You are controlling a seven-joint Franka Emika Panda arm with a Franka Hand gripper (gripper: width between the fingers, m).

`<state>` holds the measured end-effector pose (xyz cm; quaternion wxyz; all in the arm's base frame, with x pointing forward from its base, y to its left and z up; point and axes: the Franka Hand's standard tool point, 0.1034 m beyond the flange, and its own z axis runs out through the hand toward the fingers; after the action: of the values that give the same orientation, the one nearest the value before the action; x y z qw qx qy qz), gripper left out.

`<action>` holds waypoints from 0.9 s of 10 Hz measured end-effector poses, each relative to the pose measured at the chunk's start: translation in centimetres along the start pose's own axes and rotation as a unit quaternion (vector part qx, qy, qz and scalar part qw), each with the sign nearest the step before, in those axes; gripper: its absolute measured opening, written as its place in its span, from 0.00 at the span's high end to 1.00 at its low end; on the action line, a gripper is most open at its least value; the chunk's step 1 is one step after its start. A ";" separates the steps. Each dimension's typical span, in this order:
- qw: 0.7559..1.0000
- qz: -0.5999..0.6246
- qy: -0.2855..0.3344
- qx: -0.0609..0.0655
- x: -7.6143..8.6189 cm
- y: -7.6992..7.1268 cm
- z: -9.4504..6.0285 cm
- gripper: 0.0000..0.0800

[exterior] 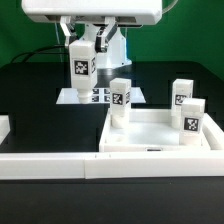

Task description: Assemble square table

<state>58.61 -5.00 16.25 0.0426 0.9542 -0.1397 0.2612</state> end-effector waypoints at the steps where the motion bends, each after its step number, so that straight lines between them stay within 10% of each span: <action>1: 1.000 0.000 0.000 0.000 0.0 0.0 0.0 0.64; 9: 1.000 -0.016 0.006 -0.008 -2.1 -4.0 4.0 0.64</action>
Offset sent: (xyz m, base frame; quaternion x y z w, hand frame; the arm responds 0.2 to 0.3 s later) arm 0.0210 0.0353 -0.0362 -0.0119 0.0414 0.0369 0.9984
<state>60.00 -1.29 11.75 0.0550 0.9544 -0.1262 0.2649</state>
